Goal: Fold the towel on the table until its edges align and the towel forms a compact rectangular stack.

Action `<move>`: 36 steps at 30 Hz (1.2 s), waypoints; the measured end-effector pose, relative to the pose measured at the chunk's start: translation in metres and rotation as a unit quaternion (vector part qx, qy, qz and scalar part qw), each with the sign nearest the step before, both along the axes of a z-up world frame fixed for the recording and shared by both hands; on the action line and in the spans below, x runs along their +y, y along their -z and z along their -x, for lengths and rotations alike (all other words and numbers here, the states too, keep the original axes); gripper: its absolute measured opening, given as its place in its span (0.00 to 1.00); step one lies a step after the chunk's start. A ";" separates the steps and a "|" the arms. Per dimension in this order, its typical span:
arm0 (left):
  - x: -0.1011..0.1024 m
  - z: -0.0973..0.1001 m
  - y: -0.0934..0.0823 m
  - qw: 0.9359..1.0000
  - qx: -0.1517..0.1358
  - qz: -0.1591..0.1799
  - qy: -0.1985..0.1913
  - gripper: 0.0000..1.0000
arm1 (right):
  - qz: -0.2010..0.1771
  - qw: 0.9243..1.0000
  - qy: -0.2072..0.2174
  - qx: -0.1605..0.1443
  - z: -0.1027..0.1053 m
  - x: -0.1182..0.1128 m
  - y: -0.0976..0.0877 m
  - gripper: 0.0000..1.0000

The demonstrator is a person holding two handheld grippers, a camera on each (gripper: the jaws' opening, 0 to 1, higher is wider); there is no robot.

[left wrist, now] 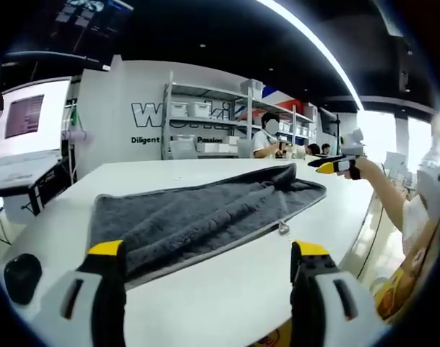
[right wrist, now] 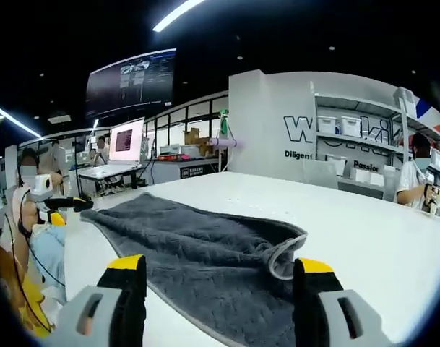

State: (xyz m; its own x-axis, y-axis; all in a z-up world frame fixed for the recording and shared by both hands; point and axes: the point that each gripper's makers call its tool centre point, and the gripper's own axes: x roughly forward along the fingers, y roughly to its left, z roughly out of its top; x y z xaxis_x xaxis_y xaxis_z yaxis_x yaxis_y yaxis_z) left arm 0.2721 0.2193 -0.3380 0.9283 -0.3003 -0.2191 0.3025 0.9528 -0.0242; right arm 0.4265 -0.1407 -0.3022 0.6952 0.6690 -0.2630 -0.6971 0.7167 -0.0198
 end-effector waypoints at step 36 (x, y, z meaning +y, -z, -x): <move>-0.002 0.005 0.003 1.000 0.000 0.007 0.001 0.99 | -0.039 0.996 0.052 0.054 -0.082 -0.014 0.025 0.10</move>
